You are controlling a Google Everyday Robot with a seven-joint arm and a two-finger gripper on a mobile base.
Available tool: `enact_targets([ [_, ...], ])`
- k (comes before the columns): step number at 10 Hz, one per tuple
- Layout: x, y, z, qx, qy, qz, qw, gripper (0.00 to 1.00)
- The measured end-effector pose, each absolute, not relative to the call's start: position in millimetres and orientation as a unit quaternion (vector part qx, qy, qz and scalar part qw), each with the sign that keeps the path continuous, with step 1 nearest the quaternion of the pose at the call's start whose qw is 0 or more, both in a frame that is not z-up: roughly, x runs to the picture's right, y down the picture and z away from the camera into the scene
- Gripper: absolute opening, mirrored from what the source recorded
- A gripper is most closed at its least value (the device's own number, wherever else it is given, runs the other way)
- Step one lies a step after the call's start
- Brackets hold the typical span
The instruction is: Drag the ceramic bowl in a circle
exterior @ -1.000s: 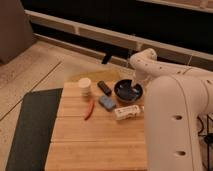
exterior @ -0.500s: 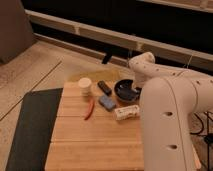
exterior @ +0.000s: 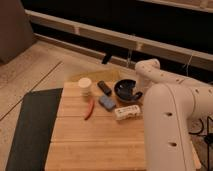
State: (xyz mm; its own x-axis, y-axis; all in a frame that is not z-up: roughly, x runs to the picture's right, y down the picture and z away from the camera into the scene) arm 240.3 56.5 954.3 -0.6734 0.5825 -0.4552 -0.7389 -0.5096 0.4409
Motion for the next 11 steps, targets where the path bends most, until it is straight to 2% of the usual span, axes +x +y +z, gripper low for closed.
enact_targets([
  [1,240.7,54.9,956.0,-0.126,0.308,0.859,0.389,0.23],
  [3,244.9,49.7,957.3,-0.121,0.301,0.861,0.392,0.05],
  [4,251.6,40.4,956.8,-0.111,0.295,0.864,0.392,0.0],
  [8,276.2,-9.2,949.8,-0.077,0.264,0.886,0.375,0.0],
  [11,260.1,-4.0,960.0,-0.101,0.261,0.881,0.382,0.0],
])
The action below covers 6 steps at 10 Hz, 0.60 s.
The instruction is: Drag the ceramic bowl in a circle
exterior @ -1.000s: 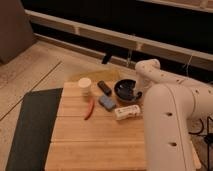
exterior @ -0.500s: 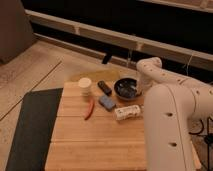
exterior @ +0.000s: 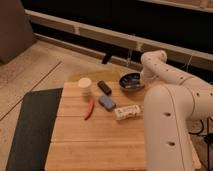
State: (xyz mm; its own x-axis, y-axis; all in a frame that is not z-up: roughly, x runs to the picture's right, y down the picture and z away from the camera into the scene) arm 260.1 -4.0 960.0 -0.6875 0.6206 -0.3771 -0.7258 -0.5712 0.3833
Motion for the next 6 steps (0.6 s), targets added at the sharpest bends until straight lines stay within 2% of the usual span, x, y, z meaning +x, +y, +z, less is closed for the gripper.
enact_targets([
  [4,207.7,7.8,964.4,-0.153,0.259,0.856,0.42,0.0],
  [6,185.3,11.2,940.6,-0.177,0.255,0.842,0.441,0.0],
])
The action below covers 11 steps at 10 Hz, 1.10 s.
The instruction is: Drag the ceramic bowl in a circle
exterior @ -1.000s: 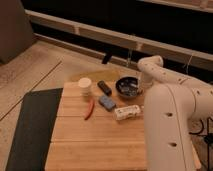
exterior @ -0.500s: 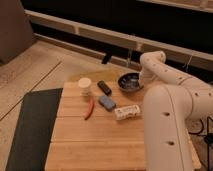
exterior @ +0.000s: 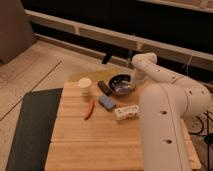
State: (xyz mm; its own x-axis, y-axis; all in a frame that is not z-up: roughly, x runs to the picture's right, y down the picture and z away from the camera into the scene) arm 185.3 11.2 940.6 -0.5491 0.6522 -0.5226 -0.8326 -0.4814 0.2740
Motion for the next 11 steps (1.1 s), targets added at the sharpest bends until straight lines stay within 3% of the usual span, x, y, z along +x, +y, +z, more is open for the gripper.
enact_targets([
  [4,210.5,52.8,876.7,-0.17,0.298,0.827,0.445,0.0],
  [6,247.1,64.3,866.1,-0.136,0.328,0.835,0.421,0.0],
  [8,279.9,52.7,874.2,-0.093,0.342,0.844,0.402,0.0],
  [11,275.4,14.6,922.7,-0.063,0.323,0.845,0.422,0.0],
])
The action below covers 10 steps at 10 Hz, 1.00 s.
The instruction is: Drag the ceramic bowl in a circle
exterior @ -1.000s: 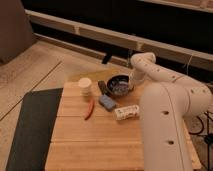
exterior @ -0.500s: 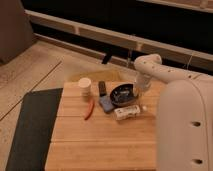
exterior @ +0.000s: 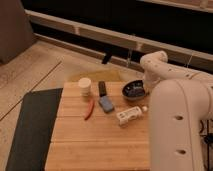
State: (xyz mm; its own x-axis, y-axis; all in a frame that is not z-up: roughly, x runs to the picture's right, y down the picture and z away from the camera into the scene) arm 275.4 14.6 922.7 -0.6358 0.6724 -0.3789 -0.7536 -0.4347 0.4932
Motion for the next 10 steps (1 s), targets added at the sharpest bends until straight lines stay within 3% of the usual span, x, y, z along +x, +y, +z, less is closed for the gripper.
enact_targets([
  [2,253.4,12.8,950.4,-0.077,0.322,0.834,0.441,0.0],
  [5,203.2,16.9,960.9,-0.128,0.306,0.825,0.457,0.0],
  [8,150.6,21.7,928.8,-0.192,0.281,0.811,0.476,0.0],
  [10,176.2,31.1,909.3,-0.169,0.303,0.806,0.479,0.0],
])
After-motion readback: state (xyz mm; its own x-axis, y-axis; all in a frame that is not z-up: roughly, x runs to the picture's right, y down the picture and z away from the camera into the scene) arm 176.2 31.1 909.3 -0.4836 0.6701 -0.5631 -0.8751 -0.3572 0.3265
